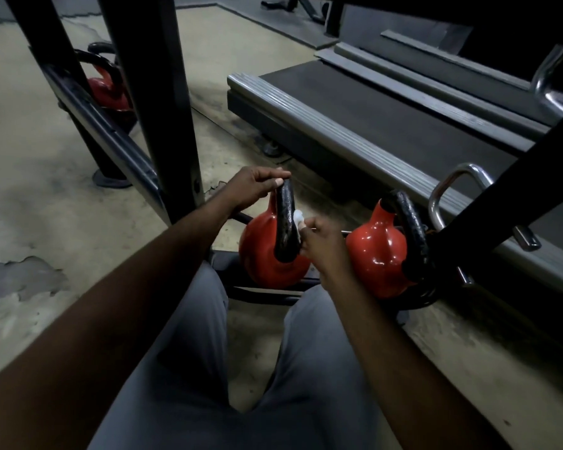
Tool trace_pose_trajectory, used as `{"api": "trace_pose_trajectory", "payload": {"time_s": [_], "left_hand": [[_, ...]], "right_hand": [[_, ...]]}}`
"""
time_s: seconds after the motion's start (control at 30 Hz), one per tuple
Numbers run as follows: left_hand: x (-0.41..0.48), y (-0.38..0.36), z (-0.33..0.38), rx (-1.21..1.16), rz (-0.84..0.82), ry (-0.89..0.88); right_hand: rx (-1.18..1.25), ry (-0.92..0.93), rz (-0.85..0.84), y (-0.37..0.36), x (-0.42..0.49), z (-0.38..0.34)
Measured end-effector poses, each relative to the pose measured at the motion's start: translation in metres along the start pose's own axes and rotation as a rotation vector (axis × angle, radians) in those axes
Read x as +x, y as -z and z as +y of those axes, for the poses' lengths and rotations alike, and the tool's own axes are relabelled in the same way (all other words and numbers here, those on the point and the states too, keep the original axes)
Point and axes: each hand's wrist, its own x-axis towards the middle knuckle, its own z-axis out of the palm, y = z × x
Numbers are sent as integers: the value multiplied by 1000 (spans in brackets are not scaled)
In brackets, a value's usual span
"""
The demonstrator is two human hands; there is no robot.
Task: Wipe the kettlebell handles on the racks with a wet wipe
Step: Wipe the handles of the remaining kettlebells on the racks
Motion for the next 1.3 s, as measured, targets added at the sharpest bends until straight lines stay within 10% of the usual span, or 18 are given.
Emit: {"api": "trace_pose_trajectory", "payload": {"time_s": [0.3,0.47,0.73,1.03,1.3], "left_hand": [[-84,-38,30,290,336,-48],[-136,-67,27,588,146,-188],[-122,-55,18,919,117,-351],[-119,-39,0,953,94,-575],[-121,-41,-10,996,78,-632]], "right_hand": [[321,-85,-160,10,24,-20],[178,75,-169,17,45,-32],[-820,470,-156,11,50,-71],[-1288,703,-291,-4,66,-105],[-1517,520,-530,-44,78,-122]]}}
